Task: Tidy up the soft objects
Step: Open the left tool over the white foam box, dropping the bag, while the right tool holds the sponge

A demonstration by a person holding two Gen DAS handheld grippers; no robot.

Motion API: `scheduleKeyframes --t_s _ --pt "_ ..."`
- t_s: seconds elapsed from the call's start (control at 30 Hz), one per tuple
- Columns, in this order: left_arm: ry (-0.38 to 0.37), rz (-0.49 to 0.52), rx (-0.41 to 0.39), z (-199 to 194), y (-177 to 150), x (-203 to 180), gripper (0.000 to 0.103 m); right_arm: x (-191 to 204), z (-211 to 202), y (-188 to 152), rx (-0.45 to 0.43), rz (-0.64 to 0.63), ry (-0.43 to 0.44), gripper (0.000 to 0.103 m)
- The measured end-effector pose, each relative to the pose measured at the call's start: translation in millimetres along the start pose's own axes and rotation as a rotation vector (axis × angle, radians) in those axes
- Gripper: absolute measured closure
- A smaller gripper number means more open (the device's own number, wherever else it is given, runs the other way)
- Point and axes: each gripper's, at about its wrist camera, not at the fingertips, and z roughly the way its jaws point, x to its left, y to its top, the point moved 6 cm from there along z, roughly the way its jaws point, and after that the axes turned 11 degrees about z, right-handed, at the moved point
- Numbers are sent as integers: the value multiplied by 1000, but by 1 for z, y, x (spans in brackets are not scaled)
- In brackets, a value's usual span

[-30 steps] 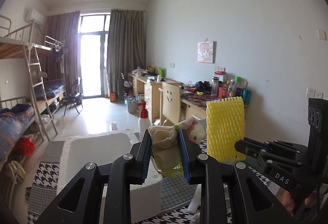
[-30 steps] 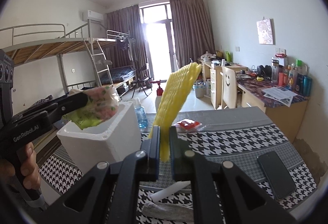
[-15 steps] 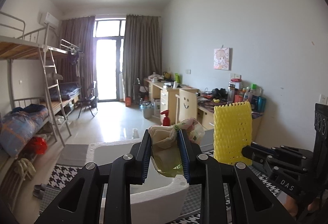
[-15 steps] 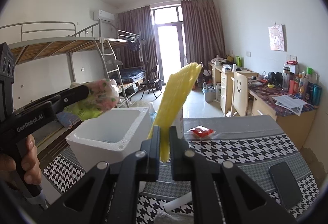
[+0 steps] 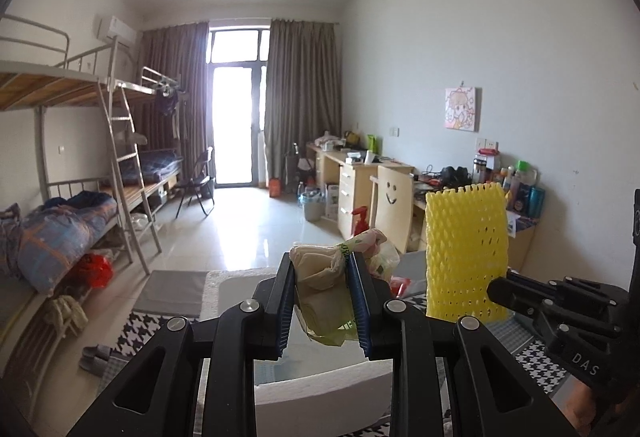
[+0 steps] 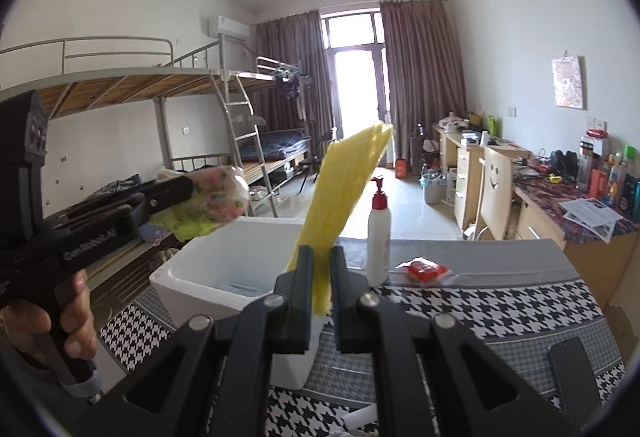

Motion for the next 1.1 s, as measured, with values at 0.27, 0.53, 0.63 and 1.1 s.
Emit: scheduleKeyframes --t_s 0.27,0.53,0.63,1.1 --pt "47 -28 34 5 -8 20 75 12 8 2 -1 -1 20 92" --pt "59 -43 94 23 -18 30 75 30 23 3 20 -11 36 92" --pt "53 -43 118 29 -22 31 75 33 26 4 24 -13 41 92" --pt "23 -52 177 41 -29 33 41 33 36 1 53 -12 45 92"
